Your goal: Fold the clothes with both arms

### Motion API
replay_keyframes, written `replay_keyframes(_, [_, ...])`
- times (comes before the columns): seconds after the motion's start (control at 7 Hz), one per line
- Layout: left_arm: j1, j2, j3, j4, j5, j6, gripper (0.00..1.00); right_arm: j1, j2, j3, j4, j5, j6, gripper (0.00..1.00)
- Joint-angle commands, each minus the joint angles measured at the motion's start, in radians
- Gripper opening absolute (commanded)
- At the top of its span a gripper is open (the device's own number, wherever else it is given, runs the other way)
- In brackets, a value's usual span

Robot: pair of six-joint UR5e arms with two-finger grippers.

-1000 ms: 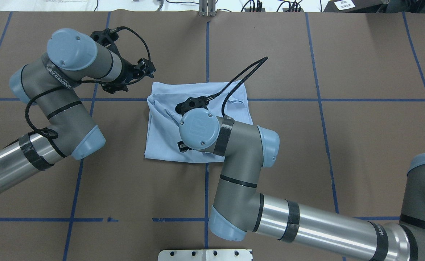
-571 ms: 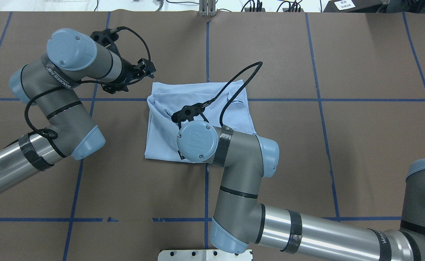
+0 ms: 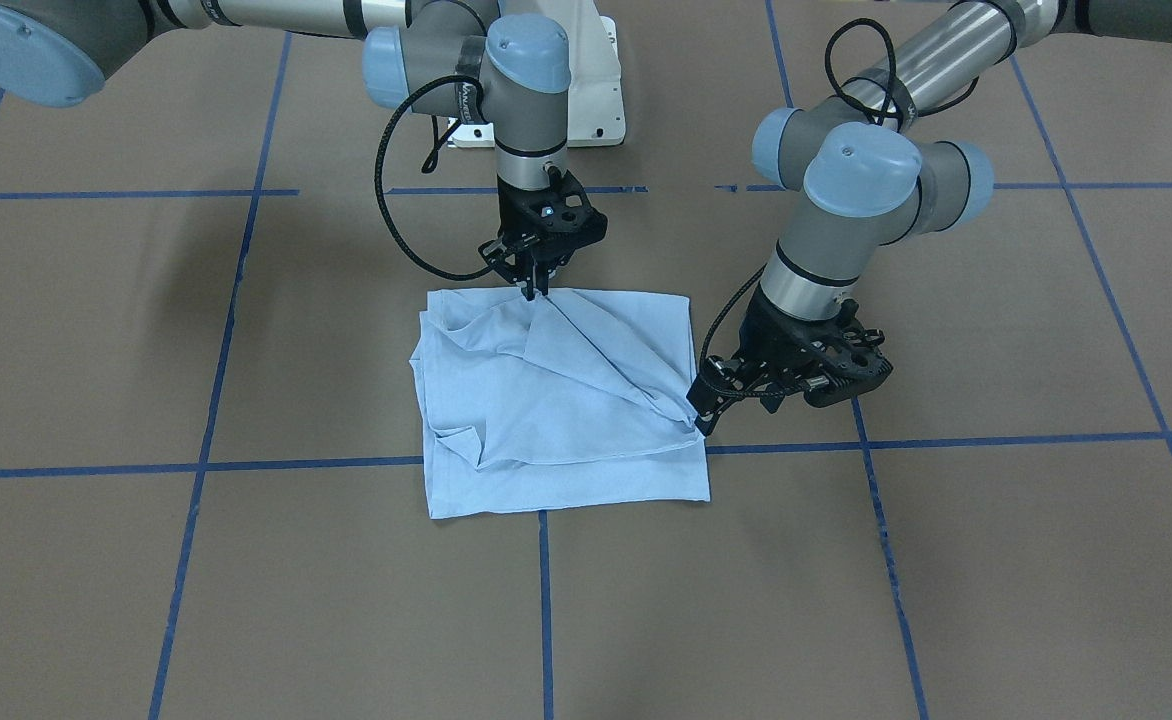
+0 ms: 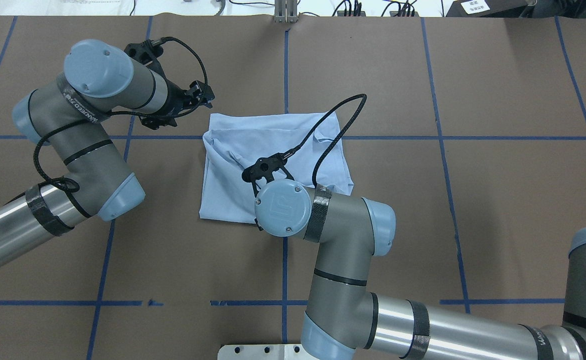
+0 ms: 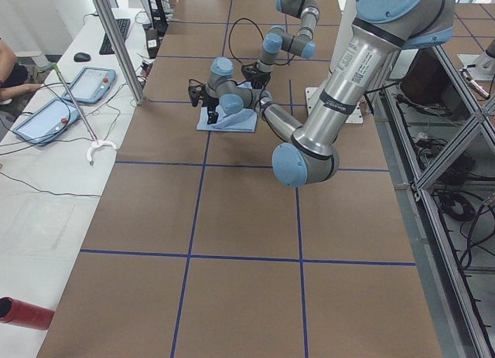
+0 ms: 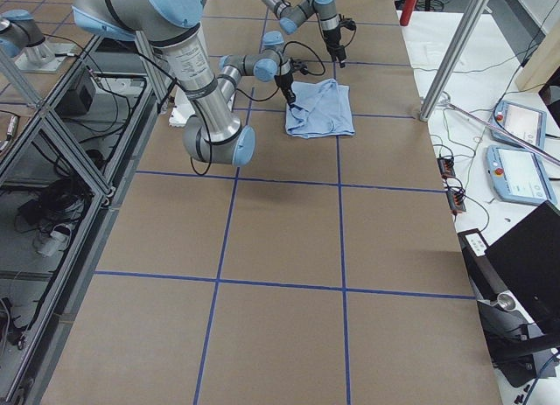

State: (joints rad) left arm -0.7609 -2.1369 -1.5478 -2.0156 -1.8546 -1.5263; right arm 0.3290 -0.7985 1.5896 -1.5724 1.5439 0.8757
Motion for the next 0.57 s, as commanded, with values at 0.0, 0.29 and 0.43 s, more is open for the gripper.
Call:
replay_keyframes(0.0, [0.0,0.0,0.0,-0.002,0.0,0.0,1.0,-0.002,0.008,0.003,0.0,-0.001,-0.004,0.35])
replay_keyframes(0.29, [0.0,0.0,0.002,-0.002,0.0,0.0,1.0,-0.002,0.007,-0.006,0.0,-0.017,-0.004,0.36])
replay_keyframes(0.43, [0.002,0.0,0.002,-0.002,0.0,0.0,1.0,-0.002,0.005,-0.008,0.0,-0.021,-0.004,0.34])
